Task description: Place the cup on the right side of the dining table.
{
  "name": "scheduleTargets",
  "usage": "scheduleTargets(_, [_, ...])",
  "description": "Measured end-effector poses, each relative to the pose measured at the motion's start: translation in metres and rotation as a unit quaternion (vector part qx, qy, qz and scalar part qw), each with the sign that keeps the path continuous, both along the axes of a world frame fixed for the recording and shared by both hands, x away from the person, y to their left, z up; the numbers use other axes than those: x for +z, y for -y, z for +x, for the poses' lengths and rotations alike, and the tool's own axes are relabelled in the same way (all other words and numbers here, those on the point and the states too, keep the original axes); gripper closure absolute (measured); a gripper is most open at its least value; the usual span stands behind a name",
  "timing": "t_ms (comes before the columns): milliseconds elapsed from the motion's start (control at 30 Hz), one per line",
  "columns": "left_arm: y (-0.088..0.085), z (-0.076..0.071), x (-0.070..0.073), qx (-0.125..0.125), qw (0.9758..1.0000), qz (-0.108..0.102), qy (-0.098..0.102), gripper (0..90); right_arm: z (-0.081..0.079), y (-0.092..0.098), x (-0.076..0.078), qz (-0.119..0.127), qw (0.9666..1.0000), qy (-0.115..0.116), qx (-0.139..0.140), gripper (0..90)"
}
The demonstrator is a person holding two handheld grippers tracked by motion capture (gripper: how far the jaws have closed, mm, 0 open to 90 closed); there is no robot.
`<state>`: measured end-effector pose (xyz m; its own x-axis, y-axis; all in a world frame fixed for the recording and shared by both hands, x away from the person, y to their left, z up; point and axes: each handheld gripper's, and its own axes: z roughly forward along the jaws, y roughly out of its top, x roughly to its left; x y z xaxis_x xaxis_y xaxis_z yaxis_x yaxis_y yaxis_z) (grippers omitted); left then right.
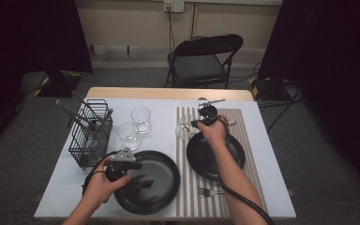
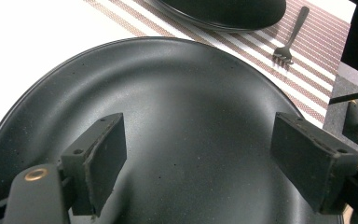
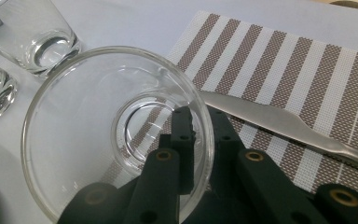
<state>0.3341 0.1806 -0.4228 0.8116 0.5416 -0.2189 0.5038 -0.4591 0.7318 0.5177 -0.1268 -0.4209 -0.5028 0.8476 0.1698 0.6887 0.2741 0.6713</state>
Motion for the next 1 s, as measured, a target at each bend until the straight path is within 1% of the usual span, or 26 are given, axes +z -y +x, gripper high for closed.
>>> scheduleTargets(233, [0.0002,-0.0002,0.0,0.0,1.0,0.0,0.0,18.3,0.0001,-0.0012,-0.0009,0.003,1.0,0.007,-0.002,81.2])
scheduleTargets(333, [-0.0001,-0.0001,0.0001,-0.001,1.0,0.001,0.0,18.3,0.0004,-0.0019,-0.0007,-0.001,1.0,0.009,0.0,81.1])
scheduleTargets(633, [-0.0002,0.0001,0.0001,-0.001,1.0,-0.002,-0.001,18.3,0.002,-0.0037,-0.0014,0.001,0.9999,0.014,-0.001,80.4])
scheduleTargets(867, [-0.0004,0.0002,0.0003,-0.002,1.0,-0.004,-0.001,18.3,0.0028,-0.0067,-0.0008,0.0,0.9999,0.015,-0.002,78.8])
scheduleTargets(1000, [-0.0009,0.001,0.0005,-0.002,1.0,-0.001,-0.001,18.3,0.0035,-0.0081,-0.0009,0.001,0.9999,0.016,-0.002,78.1])
